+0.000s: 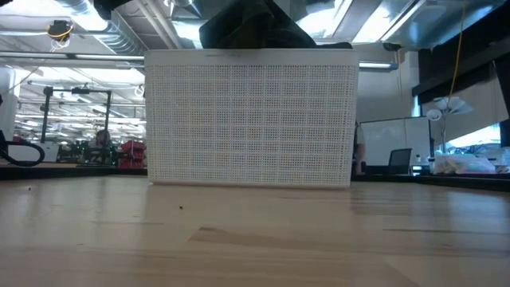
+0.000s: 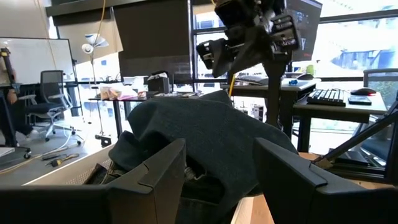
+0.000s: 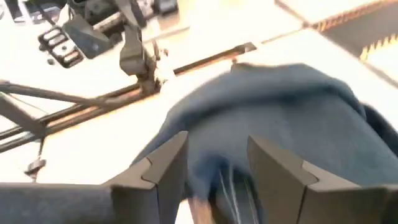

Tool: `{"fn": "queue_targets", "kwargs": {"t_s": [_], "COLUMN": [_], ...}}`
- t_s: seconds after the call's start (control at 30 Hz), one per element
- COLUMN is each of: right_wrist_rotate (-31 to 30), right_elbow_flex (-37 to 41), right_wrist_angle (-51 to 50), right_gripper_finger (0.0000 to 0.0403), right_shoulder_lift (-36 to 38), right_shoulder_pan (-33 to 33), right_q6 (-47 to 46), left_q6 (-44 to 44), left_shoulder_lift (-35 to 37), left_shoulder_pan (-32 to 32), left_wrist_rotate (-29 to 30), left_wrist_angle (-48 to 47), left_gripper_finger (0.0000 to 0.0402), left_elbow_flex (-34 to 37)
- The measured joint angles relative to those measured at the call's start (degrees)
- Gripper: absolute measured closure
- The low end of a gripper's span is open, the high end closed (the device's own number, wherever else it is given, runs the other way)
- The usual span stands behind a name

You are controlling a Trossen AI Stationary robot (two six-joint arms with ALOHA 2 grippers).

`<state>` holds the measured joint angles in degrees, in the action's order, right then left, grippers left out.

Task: Sort clothes
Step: Put the blue pants into the white bin

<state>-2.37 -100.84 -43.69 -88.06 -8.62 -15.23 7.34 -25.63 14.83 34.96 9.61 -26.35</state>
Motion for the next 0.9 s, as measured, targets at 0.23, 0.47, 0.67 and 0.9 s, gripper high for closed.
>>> {"fn": "queue_targets", "kwargs": {"t_s": [0.23,0.47,0.67,0.9], "right_wrist_rotate": [-11.2,-10.0,-8.9,-8.4], "right_elbow_flex": [2.9,3.0,2.7,2.6], "right_wrist_angle": [12.2,12.8,18.4,21.7], "right_gripper_finger": [0.0219,0.0219,0.0219,0.0219], "right_shoulder_lift": [-8.2,-21.0,-29.7,-33.1], "right_shoulder_pan": [0.7,-4.0,-6.1,-6.1], "right_q6": [6.5,8.2,8.3,8.4], "left_q6": [0.1,0.0,0.0,-0.1], "left_shoulder_lift": [0.0,0.0,0.0,0.0], "left_shoulder_pan": [0.0,0.0,0.0,0.0], "left_wrist_rotate": [0.0,0.0,0.0,0.0], "left_wrist_angle": [0.5,0.0,0.0,-0.2], "left_gripper_finger": [0.0219,0.0219,0.0219,0.0219], "left_elbow_flex": [0.0,0.0,0.0,0.0]}}
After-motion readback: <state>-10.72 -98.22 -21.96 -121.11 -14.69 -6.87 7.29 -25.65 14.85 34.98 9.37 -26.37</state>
